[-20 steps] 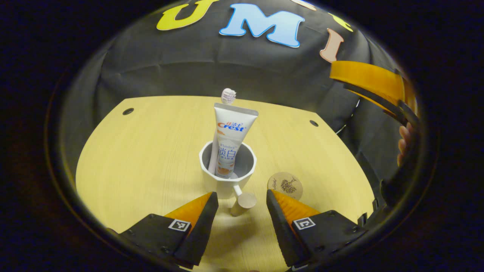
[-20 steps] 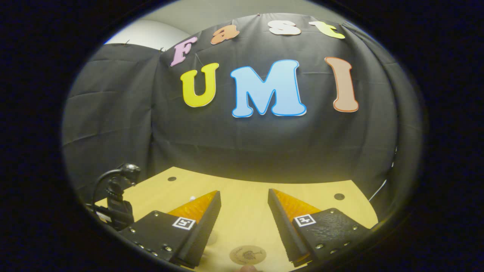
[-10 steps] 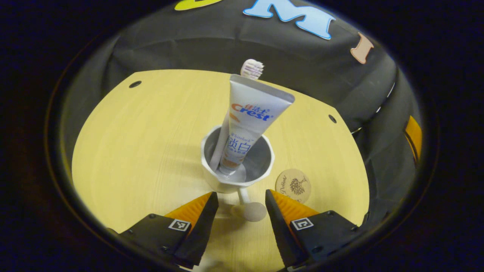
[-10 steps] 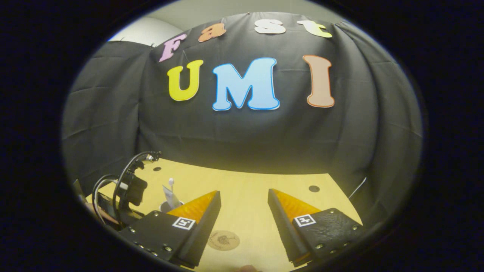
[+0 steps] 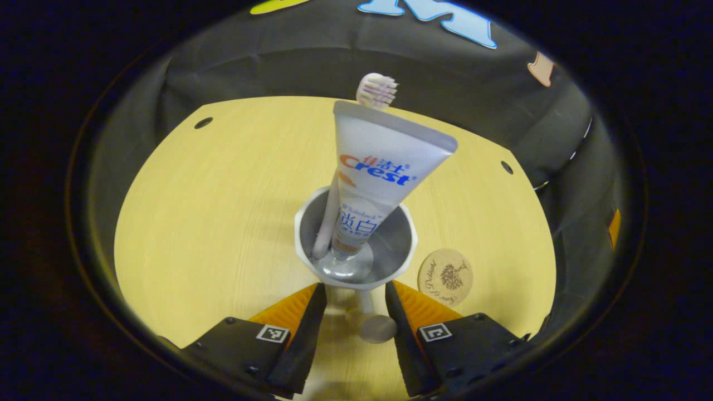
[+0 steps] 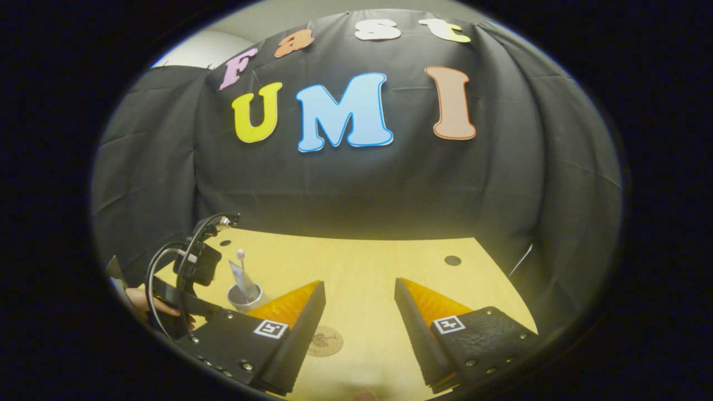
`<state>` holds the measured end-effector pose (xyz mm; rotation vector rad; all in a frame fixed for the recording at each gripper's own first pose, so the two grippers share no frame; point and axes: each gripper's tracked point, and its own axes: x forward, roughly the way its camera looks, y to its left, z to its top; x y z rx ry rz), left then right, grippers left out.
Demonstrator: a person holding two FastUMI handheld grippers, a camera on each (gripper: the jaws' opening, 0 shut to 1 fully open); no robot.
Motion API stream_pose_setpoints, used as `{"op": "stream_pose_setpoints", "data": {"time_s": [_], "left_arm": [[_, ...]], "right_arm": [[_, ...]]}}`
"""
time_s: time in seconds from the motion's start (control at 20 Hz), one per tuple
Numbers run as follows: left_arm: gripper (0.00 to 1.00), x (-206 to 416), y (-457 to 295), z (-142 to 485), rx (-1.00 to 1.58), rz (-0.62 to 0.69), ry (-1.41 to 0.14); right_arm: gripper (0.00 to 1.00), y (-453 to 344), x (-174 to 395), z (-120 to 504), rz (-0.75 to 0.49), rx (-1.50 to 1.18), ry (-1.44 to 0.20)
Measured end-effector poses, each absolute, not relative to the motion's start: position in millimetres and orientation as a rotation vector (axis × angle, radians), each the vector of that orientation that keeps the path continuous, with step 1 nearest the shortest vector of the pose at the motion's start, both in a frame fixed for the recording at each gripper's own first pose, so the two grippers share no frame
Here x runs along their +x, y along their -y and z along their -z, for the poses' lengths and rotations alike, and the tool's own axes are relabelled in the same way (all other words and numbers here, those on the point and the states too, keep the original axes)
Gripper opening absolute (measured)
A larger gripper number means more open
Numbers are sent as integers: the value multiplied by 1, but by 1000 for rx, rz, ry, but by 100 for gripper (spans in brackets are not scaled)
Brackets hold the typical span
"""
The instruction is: Put the toothbrush and toothpaste on the desktop into the cup, then pick up the cup and place it on the coaster on the desktop.
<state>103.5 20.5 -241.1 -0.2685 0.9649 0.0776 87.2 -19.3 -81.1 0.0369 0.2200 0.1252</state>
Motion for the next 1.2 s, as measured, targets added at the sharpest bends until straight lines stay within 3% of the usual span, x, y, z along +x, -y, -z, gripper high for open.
{"op": "stream_pose_setpoints", "data": {"time_s": [0.1, 0.15, 0.25, 0.3, 0.8, 1.2], "left_arm": [[60, 102, -20, 244, -277, -94, -982], [44, 103, -20, 244, -276, -88, -986], [44, 100, -22, 243, -249, -99, -1003], [38, 98, -20, 247, -235, -91, -1014], [27, 99, -11, 243, -208, -76, -987], [27, 109, 33, 227, -198, 25, -927]], "right_arm": [[80, 21, 86, 83, -122, 37, -226], [80, 22, 85, 85, -121, 37, -230], [80, 24, 84, 86, -120, 39, -237], [80, 24, 83, 86, -120, 40, -238], [80, 23, 81, 87, -123, 46, -244], [80, 25, 74, 86, -118, 40, -241]]}}
